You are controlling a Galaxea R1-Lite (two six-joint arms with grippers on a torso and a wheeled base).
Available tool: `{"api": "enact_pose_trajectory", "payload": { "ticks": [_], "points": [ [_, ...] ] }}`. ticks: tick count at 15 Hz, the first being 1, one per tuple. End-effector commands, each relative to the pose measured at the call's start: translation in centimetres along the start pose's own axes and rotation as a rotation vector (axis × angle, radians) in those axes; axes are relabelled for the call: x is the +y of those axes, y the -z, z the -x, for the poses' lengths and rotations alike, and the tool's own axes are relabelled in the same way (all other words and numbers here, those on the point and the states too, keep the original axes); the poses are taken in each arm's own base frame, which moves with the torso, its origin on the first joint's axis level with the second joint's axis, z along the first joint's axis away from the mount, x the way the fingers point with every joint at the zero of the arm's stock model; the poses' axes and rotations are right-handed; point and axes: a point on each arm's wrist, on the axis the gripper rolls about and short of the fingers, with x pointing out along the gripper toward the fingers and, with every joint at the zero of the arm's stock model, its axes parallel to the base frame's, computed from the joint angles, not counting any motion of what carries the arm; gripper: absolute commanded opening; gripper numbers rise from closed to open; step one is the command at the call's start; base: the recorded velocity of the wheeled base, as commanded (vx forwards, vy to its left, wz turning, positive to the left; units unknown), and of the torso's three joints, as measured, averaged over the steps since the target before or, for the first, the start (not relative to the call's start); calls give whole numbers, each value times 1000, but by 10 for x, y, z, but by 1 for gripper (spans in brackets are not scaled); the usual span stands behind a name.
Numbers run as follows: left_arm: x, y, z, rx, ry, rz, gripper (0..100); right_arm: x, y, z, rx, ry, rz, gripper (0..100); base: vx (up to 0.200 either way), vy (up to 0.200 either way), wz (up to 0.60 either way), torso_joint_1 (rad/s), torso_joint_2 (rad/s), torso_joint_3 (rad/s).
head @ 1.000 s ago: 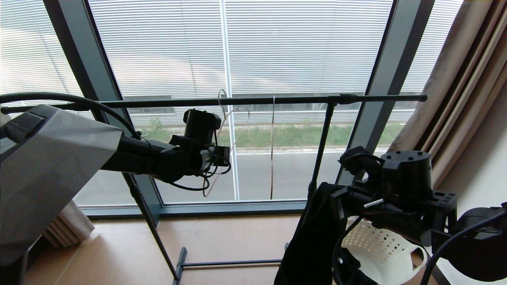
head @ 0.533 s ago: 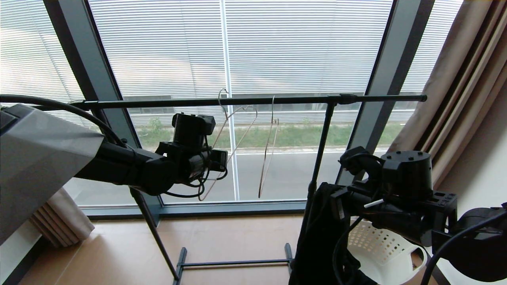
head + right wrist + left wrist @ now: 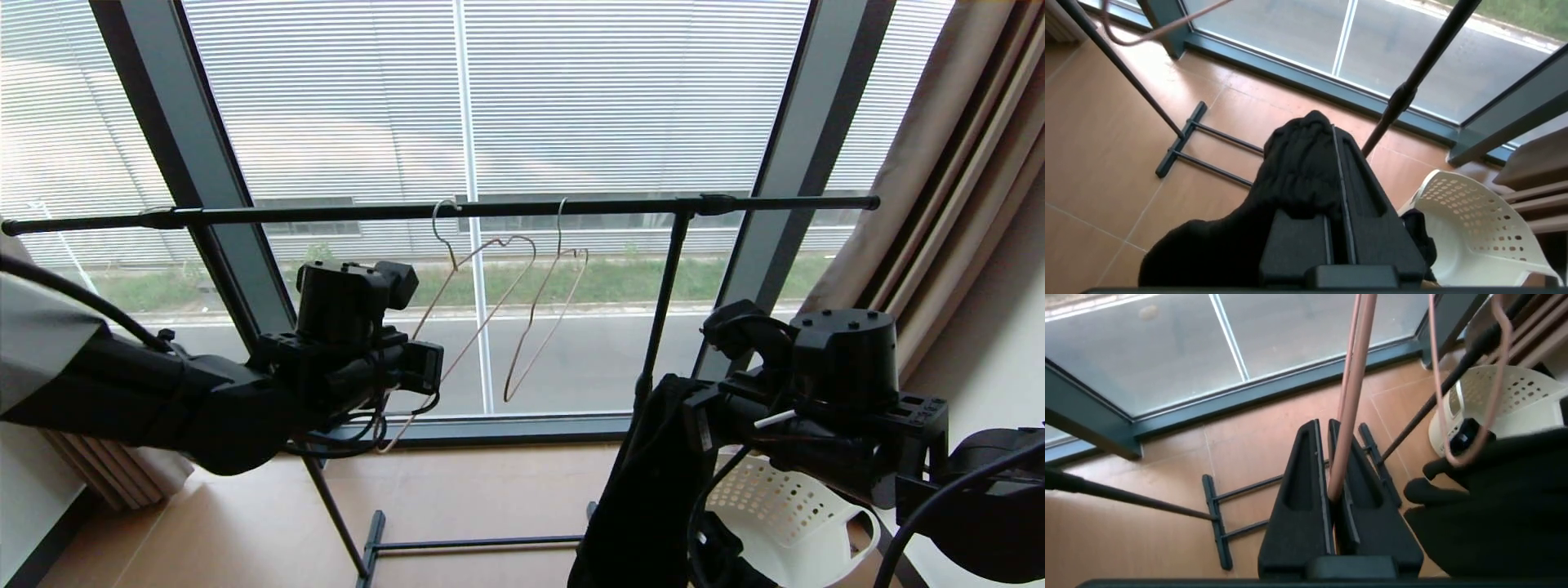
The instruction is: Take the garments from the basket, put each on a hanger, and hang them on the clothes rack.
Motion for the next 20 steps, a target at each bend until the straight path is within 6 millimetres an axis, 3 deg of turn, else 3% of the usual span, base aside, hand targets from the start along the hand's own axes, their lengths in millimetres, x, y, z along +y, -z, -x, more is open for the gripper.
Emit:
{"api": "enact_pose_trajectory", "payload": {
  "ticks": [1,6,12,17,20],
  "points": [
    [10,10,27,-35,4,1,0,0,-1,2,-7,0,8,0,0,0,0,0,0,0],
    [44,38,56,-152,43,-27,0,-1,-3,2,-13,32,14,0,0,0,0,0,0,0],
    [47,52,86,-161,195,-57,0,-3,-4,1,-15,40,11,0,0,0,0,0,0,0],
    [47,48,94,-225,219,-64,0,-7,-7,0,-24,74,11,0,0,0,0,0,0,0],
    [41,62,100,-222,335,-89,0,-12,-13,-2,-41,153,30,0,0,0,0,0,0,0]
  ]
}}
